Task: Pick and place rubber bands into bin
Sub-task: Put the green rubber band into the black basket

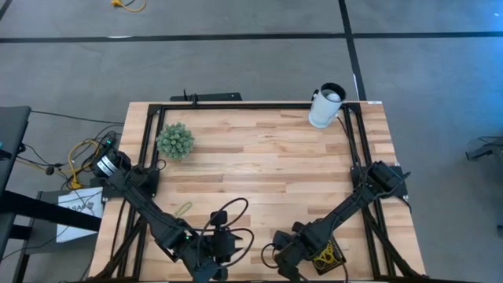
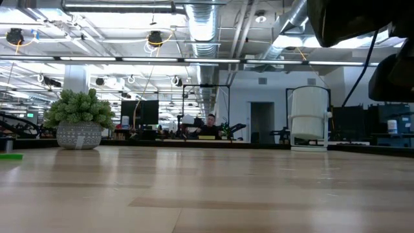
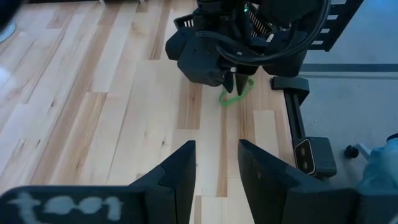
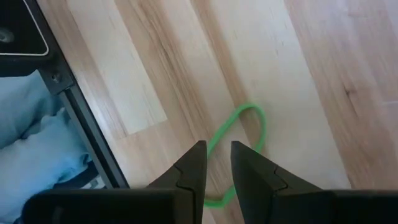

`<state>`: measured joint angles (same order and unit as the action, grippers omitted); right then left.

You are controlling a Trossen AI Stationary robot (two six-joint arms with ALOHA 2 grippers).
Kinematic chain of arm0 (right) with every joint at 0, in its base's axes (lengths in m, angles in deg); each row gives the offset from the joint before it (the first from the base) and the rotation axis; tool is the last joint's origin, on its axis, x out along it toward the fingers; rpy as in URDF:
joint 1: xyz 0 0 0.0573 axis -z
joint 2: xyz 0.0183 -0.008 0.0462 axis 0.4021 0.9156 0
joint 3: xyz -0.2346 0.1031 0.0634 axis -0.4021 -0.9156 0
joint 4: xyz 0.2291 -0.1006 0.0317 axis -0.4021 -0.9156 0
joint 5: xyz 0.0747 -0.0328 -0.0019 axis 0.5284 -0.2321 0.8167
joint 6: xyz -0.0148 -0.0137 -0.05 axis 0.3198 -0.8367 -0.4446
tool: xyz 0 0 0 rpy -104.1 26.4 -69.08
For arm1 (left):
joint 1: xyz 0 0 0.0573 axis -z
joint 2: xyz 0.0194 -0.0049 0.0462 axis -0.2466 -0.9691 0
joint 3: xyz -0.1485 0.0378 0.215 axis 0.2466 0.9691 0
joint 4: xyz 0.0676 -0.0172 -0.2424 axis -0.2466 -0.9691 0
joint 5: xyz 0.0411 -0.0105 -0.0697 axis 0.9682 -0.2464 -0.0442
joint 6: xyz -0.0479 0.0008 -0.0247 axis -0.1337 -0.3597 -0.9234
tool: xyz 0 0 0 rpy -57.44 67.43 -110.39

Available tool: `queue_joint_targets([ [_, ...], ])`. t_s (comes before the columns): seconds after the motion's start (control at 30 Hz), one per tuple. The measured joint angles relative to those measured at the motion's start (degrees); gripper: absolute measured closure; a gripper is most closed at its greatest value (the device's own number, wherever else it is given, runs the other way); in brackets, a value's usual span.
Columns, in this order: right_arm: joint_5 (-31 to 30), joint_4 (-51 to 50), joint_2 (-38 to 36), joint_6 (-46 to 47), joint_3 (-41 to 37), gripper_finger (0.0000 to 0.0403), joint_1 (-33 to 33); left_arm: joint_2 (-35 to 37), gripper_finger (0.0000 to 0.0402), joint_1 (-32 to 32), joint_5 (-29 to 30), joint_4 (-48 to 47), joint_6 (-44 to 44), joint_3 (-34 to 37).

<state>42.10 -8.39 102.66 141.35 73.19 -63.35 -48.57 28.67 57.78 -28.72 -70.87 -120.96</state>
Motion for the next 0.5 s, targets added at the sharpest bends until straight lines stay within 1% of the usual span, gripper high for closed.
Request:
queue_joint_targets([
  [0.17, -2.4, -0.35, 0.01, 0.81, -0.02, 0.0335, -0.5, 0.0, 0.029, 0.46, 0.0, -0.07, -0.45, 0.0],
  [0.33, -2.82, -0.51, 0.02, 2.09, -0.02, 0.0335, -0.66, 0.0, 0.029, 1.06, 0.0, -0.07, -1.02, 0.0],
  [0.43, -1.99, -0.44, 0.02, 1.83, -0.02, 0.0335, -0.76, 0.0, 0.029, 1.39, -0.01, -0.07, -1.52, 0.0],
  [0.5, 0.28, -0.54, 0.02, 1.68, -0.02, 0.0335, -0.74, 0.0, 0.029, 1.41, -0.01, -0.07, -1.56, 0.0],
])
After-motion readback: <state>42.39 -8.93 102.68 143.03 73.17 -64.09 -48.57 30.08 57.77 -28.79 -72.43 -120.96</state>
